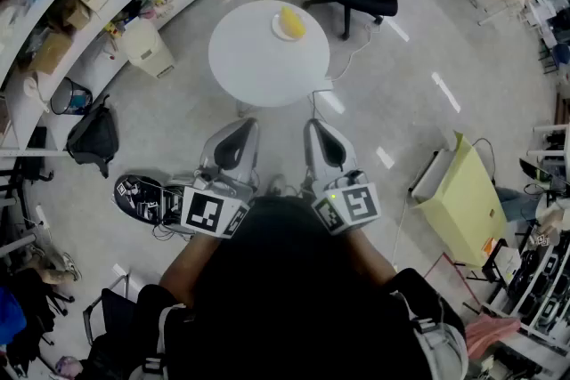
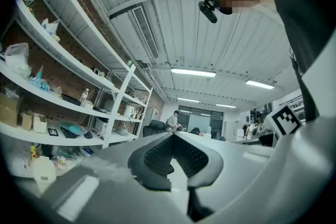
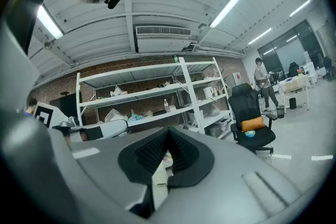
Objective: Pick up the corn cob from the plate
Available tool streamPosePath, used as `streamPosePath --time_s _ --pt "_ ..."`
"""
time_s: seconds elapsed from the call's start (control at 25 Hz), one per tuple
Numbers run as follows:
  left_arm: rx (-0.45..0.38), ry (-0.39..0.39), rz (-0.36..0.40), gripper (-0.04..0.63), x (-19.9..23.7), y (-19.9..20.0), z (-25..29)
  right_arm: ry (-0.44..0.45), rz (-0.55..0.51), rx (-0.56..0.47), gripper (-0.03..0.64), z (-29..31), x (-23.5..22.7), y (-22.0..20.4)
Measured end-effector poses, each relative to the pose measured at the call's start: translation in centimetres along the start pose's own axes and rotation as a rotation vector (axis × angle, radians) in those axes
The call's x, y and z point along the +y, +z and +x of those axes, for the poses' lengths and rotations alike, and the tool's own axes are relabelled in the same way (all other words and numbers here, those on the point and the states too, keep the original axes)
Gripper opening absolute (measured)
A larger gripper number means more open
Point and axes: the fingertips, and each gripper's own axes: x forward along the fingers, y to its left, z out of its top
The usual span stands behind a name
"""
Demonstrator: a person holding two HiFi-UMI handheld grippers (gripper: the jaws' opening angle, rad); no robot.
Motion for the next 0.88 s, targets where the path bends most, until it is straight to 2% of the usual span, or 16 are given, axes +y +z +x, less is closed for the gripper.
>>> streamPosePath --time_s 0.88 --pt "0.006 -0.021 -0.021 0.003 1.6 0.2 -0.6 0.001 0.024 -0.007 0.008 1.3 1.6 -0.1"
